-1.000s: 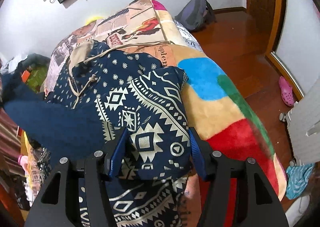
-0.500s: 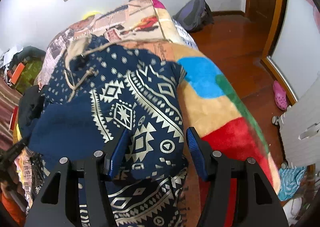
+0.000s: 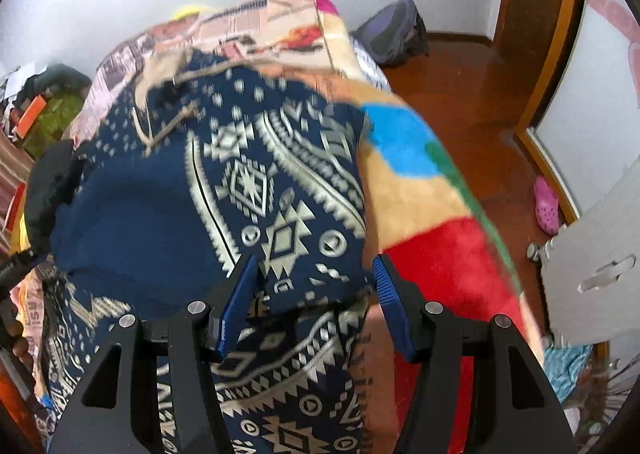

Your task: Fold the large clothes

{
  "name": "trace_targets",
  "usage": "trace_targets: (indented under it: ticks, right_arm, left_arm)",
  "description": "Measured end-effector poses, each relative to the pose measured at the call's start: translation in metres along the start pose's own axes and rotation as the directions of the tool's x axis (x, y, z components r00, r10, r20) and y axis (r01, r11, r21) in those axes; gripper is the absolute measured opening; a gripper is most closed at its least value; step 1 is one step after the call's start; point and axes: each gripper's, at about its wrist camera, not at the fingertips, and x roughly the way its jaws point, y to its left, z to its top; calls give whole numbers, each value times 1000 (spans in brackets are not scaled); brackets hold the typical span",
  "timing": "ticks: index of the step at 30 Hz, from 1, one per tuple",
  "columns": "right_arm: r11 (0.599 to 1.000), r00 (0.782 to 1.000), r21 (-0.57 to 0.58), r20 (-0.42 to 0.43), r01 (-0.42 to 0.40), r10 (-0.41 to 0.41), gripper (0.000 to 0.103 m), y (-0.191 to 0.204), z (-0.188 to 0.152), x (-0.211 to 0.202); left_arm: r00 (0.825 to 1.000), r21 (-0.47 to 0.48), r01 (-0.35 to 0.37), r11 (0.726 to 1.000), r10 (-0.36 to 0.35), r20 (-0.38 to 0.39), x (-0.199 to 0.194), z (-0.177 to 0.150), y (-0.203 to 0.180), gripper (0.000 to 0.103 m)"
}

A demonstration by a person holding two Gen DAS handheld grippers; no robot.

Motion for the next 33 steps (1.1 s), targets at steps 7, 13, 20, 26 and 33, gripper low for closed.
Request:
trace_targets:
  ticks: [7, 13, 20, 26, 33]
  right_arm:
    - [999, 1000, 31, 23, -19, 18, 56, -4, 4, -15]
    - [1000, 998, -17, 64, 26, -25, 56, 0, 18, -25]
    - [999, 993, -37, 116, 31, -27, 56, 3, 33, -33]
    - [998, 994, -49, 102, 41, -36, 56, 3, 35, -25]
    - [997, 999, -63, 29, 34, -32, 56, 2, 31, -4]
  left_arm:
    - [997, -55, 13, 998, -17, -76, 30, 11, 4, 51]
    - [980, 301, -199, 932, 195, 45, 36, -1, -48, 15]
    - [966, 425, -233, 875, 158, 203, -3, -4, -85, 12]
    - [941, 341, -248, 907, 142, 307, -47, 16, -74, 12]
    - [935, 257, -281, 924, 204, 290, -41, 10, -43, 12]
